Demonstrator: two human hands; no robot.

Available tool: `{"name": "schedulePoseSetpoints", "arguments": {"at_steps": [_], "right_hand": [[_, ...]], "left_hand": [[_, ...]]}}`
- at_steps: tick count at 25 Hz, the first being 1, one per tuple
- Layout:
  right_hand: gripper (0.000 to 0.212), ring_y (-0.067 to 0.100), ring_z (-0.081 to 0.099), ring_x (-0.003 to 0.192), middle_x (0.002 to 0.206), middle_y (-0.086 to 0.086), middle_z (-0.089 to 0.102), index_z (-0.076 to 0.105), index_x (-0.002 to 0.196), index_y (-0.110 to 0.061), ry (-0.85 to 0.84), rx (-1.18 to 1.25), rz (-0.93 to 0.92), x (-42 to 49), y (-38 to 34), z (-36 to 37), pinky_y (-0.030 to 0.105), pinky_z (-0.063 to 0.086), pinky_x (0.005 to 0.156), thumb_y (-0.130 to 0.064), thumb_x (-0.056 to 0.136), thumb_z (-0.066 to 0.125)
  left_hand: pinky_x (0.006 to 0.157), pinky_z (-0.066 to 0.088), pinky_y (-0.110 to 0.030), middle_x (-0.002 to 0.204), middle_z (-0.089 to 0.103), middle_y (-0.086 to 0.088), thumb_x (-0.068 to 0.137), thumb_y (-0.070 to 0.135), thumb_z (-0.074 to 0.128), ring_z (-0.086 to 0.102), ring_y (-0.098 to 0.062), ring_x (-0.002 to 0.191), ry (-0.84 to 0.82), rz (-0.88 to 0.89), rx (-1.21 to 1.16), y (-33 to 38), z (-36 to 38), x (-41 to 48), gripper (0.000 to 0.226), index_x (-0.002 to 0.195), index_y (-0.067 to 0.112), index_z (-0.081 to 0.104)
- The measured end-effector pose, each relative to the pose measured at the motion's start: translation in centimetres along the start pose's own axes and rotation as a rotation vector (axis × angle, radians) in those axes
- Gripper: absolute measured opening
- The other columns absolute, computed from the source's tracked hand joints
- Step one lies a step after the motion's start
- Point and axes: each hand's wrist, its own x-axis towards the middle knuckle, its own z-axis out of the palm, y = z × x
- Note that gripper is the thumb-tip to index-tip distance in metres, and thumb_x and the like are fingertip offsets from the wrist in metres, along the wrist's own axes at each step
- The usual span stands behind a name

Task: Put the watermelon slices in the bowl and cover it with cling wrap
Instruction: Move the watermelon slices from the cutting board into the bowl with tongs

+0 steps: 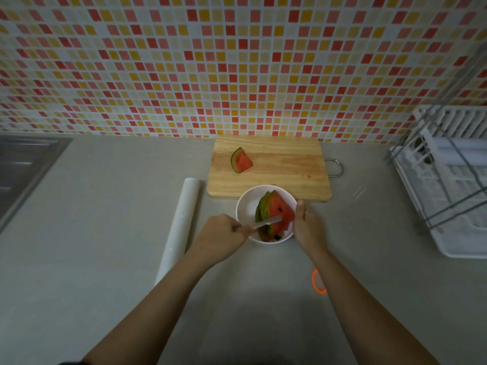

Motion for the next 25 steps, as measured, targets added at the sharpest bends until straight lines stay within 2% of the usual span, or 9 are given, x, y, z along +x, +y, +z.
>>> {"name": "schedulePoseSetpoints", "arguments": {"at_steps": [1,3,7,9,11,14,17,20,25], "right_hand": [[0.055,0.038,0.061,0.091,0.095,0.026,0.067,0.063,0.088,-0.003,0.002,0.006,-0.002,0.0,0.0,0.0,0.031,0.031,0.067,-0.036,0.101,0.022],[0.056,0.040,0.061,0.092,0.096,0.028,0.067,0.063,0.087,0.001,0.002,0.009,-0.001,0.1,0.0,0.0,0.031,0.031,0.068,-0.035,0.101,0.023],[0.052,0.037,0.060,0.090,0.087,0.020,0.066,0.059,0.076,-0.009,-0.007,0.013,0.006,0.1,-0.1,0.0,0.031,0.032,0.068,-0.036,0.101,0.022],[0.050,0.035,0.060,0.090,0.091,0.020,0.066,0.059,0.079,-0.010,-0.005,0.017,0.006,0.1,0.0,0.0,0.031,0.033,0.070,-0.036,0.100,0.023],[0.048,0.031,0.057,0.080,0.084,0.019,0.065,0.055,0.072,-0.013,-0.005,0.004,0.005,0.2,0.2,0.0,0.031,0.033,0.068,-0.037,0.100,0.023],[0.051,0.024,0.049,0.068,0.061,0.004,0.053,0.045,0.058,-0.018,-0.012,-0.031,0.002,0.4,0.3,0.0,0.032,0.032,0.064,-0.037,0.100,0.024],[0.049,0.024,0.050,0.069,0.066,0.006,0.053,0.051,0.065,-0.017,-0.020,-0.038,0.006,0.6,0.5,0.1,0.032,0.034,0.065,-0.037,0.100,0.024],[0.051,0.024,0.050,0.066,0.063,0.004,0.053,0.048,0.059,-0.018,-0.007,-0.030,0.006,0.6,0.6,0.2,0.032,0.034,0.064,-0.036,0.100,0.024],[0.052,0.023,0.049,0.063,0.056,-0.006,0.050,0.046,0.056,-0.019,-0.009,-0.030,0.002,0.6,0.6,0.1,0.032,0.033,0.062,-0.036,0.100,0.025]], "left_hand": [[0.048,0.037,-0.029,0.049,0.050,-0.006,0.092,0.042,0.052,0.046,-0.016,0.047,0.000,0.026,0.085,0.5,-0.4,-0.1,0.056,0.049,0.007,0.051],[0.044,0.028,-0.026,0.046,0.038,0.000,0.091,0.045,0.052,0.038,-0.013,0.044,0.009,0.039,0.183,0.9,-1.5,-0.2,0.057,0.046,0.013,0.037],[0.049,0.033,-0.024,0.053,0.057,-0.001,0.090,0.043,0.054,0.055,-0.014,0.056,0.164,0.029,0.161,0.0,-3.9,1.2,0.048,0.055,0.010,0.058],[0.064,0.043,-0.027,0.070,0.071,-0.009,0.092,0.039,0.051,0.065,-0.023,0.072,0.274,0.000,0.082,-0.8,-4.2,4.0,0.042,0.074,0.006,0.070],[0.072,0.048,-0.032,0.081,0.073,-0.016,0.093,0.036,0.049,0.066,-0.031,0.080,0.361,-0.080,-0.006,-1.9,-3.3,7.2,0.042,0.084,0.000,0.070],[0.066,0.040,-0.032,0.086,0.069,-0.023,0.094,0.031,0.048,0.061,-0.035,0.079,0.420,-0.199,-0.080,-3.5,-1.7,11.6,0.038,0.076,-0.001,0.059],[0.068,0.038,-0.030,0.090,0.070,-0.020,0.092,0.030,0.050,0.063,-0.036,0.084,0.430,-0.227,-0.169,-4.2,-0.8,14.2,0.034,0.086,0.000,0.065],[0.069,0.036,-0.026,0.091,0.072,-0.018,0.090,0.025,0.055,0.064,-0.035,0.088,0.463,-0.216,-0.192,-4.5,-0.1,15.2,0.027,0.094,0.003,0.071],[0.063,0.037,-0.026,0.076,0.067,-0.012,0.089,0.018,0.055,0.057,-0.025,0.072,0.557,-0.179,-0.276,-4.0,-0.9,14.1,0.022,0.089,0.004,0.073]]}}
